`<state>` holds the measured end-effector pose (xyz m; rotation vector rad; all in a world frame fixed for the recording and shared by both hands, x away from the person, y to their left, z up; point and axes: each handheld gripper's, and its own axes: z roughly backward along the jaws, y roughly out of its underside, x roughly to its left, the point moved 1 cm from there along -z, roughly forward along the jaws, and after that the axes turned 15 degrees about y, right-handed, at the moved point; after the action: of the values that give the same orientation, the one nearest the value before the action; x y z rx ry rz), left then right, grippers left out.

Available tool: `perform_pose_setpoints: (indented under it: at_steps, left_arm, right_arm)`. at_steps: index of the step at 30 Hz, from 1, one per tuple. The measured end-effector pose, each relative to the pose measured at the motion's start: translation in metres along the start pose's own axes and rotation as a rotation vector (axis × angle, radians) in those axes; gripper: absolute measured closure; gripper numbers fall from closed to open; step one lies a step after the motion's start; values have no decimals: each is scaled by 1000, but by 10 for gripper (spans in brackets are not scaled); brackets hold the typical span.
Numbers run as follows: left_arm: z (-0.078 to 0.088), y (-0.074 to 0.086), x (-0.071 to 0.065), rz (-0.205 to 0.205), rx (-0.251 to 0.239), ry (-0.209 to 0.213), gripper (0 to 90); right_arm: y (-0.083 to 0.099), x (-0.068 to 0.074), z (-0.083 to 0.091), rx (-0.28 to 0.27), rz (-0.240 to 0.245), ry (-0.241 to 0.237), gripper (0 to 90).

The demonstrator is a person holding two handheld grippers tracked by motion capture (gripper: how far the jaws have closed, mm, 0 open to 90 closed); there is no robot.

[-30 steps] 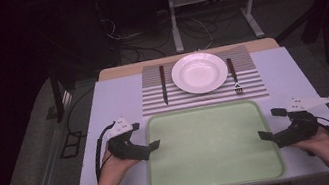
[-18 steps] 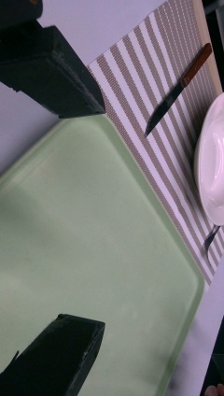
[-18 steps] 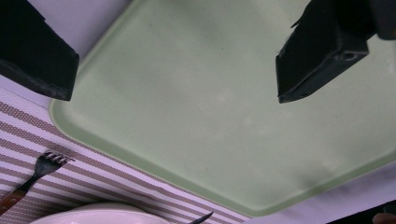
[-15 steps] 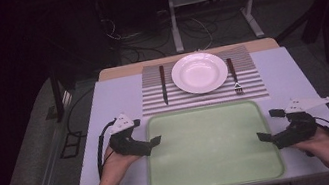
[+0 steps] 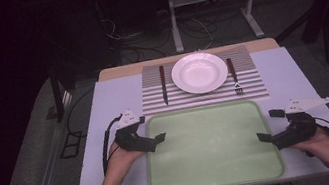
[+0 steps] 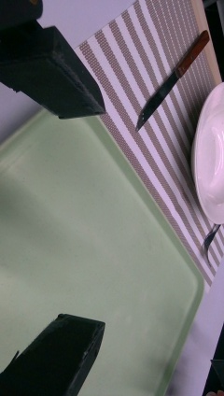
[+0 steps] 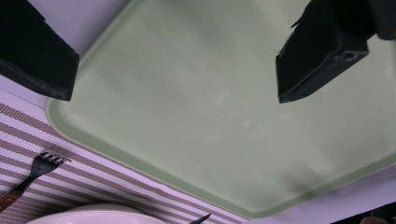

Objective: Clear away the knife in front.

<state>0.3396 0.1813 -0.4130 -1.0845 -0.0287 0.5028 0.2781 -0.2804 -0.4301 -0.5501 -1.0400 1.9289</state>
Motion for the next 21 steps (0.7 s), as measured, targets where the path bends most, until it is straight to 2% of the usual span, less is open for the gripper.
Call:
perform_pose_setpoints:
  at_steps: [10,21]
  left_arm:
    - [-7,-2,4,-2,-10,-7,0]
    - [-15,-7,10,13,-18,-8,0]
  right_arm:
    - [0,1,-1,2,3,-4,0]
    - [0,1,-1,3,2,-6,0]
